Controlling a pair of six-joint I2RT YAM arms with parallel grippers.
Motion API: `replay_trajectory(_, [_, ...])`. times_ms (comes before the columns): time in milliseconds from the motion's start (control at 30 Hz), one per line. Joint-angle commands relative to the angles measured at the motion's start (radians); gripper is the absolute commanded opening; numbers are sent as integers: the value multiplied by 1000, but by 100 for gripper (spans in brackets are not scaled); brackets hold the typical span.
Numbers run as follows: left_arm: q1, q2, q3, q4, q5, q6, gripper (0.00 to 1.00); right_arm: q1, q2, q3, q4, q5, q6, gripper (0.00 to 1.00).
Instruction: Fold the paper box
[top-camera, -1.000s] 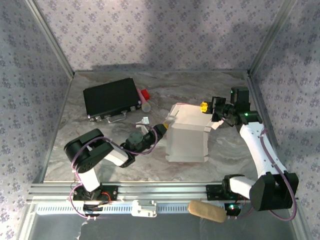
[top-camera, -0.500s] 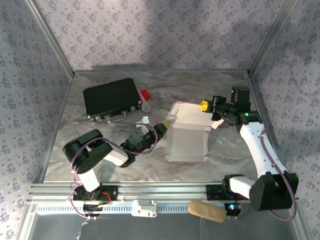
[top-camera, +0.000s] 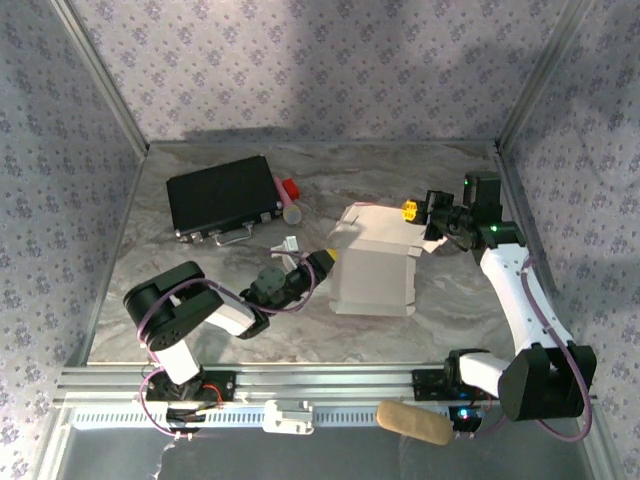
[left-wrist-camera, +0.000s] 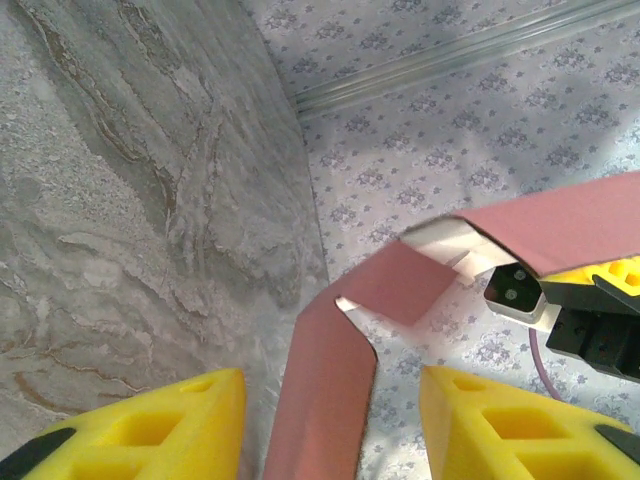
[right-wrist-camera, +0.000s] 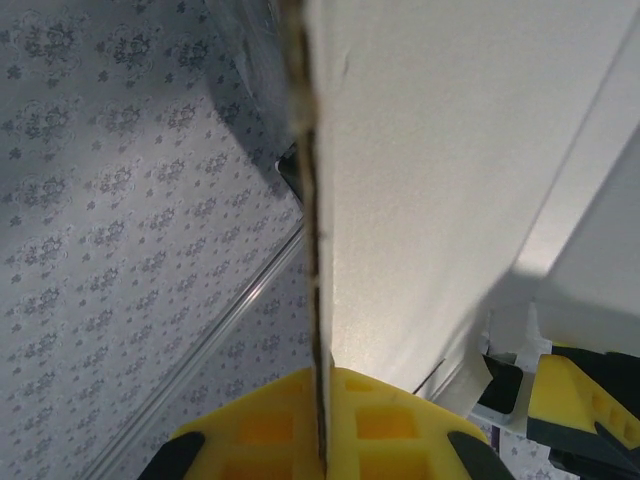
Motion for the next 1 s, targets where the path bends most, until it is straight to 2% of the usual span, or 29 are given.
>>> replay_trajectory(0, [-7, -36, -25, 65, -35, 23, 50, -9, 4, -6, 9, -15, 13, 0])
replay_trajectory(200, [16, -58, -47, 65, -59, 9, 54, -9, 1, -9, 9, -18, 14, 0])
replay_trajectory(433, [82, -17, 3, 65, -34, -64, 49, -11, -2, -11, 9, -18, 17, 0])
replay_trajectory(633, [73, 17, 64, 64, -11, -69, 49, -14, -2, -11, 13, -20, 19, 0])
replay_trajectory(967, [28, 50, 70, 65, -38, -70, 48, -20, 7, -20, 39, -26, 32, 0])
